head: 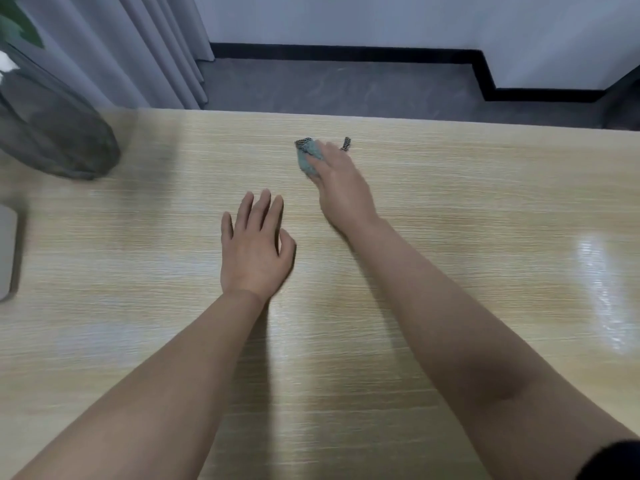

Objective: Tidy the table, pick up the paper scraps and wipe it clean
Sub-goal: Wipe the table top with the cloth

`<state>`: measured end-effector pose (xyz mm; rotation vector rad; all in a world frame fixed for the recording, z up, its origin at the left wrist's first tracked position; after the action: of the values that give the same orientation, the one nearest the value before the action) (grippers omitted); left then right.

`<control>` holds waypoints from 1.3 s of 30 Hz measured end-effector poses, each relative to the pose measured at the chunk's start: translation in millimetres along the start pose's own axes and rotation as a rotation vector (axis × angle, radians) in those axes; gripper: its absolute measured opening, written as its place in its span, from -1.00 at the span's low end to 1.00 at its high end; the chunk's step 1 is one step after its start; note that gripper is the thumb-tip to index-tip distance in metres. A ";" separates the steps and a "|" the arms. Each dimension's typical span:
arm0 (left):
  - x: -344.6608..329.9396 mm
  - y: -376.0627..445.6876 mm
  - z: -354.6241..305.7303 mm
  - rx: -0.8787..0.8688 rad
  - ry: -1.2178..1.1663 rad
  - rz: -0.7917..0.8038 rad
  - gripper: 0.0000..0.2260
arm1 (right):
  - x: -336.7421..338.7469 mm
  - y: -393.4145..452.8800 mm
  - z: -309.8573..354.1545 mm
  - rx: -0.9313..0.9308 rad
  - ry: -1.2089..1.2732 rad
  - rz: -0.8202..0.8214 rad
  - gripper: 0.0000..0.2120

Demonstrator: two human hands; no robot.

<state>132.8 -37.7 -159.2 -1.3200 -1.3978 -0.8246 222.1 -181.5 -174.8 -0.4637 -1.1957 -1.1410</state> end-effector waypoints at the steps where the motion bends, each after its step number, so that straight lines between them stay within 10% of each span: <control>1: 0.8 -0.6 -0.1 0.003 0.004 -0.009 -0.49 | 3.1 -1.0 -8.5 0.006 0.004 0.040 -0.62; 10: 21.9 55.9 2.3 -0.001 0.041 -0.065 -0.58 | 46.3 -3.3 -113.2 -0.545 -0.116 -0.193 -0.56; 19: 13.7 61.7 10.0 -0.010 0.012 -0.043 -0.53 | -7.0 55.6 -36.3 -0.002 0.010 -0.016 -0.58; 25: 13.1 61.0 10.7 -0.018 -0.001 -0.045 -0.52 | 31.1 14.2 -112.7 -0.626 -0.136 -0.224 -0.52; 33: 14.5 61.5 12.4 -0.033 -0.019 -0.034 -0.53 | -11.5 25.8 1.7 -0.017 0.078 0.046 -0.62; 39: 18.2 61.7 18.5 -0.051 -0.098 0.018 -0.54 | 44.5 -44.1 -76.6 -0.577 -0.048 -0.151 -0.49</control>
<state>190.8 -4.5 -156.2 -1.4264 -1.4476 -0.7974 217.9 -280.4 -174.2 -0.8493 -0.9393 -1.6188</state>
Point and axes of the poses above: each hand's wrist, its own y-axis towards the middle knuckle, its own x-axis out of the back of the hand, z = x × y, the point moved 2 cm from there along y, towards the middle knuckle, and after that the axes turned 14 degrees about x, right-handed, at the moved point
